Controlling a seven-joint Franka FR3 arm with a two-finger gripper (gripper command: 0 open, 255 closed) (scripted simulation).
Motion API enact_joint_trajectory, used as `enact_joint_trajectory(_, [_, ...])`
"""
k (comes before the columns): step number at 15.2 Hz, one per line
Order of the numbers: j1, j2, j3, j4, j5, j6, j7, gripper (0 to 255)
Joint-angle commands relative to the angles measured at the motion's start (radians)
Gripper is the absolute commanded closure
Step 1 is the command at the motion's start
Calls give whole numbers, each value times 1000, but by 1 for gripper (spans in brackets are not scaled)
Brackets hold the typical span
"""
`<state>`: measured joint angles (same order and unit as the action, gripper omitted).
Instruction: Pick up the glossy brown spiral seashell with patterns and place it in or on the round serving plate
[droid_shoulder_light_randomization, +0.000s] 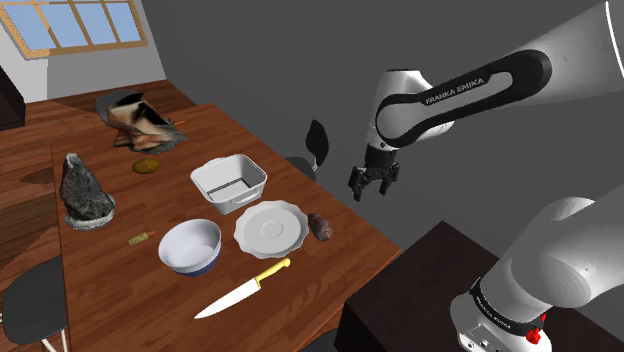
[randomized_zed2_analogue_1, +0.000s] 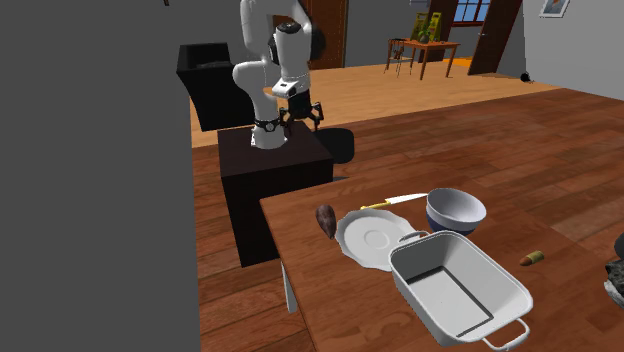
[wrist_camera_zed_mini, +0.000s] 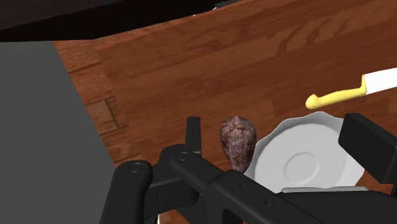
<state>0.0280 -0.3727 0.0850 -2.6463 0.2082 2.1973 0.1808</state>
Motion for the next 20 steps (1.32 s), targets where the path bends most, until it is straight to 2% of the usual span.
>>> enact_joint_trajectory(1, [1, 83, 5, 3, 8, 94, -3, 0])
enact_joint_trajectory(11, [12, 519, 22, 148, 33, 438, -3, 0])
enact_joint_trajectory(20, [29, 895, 12, 397, 29, 613, 10, 0])
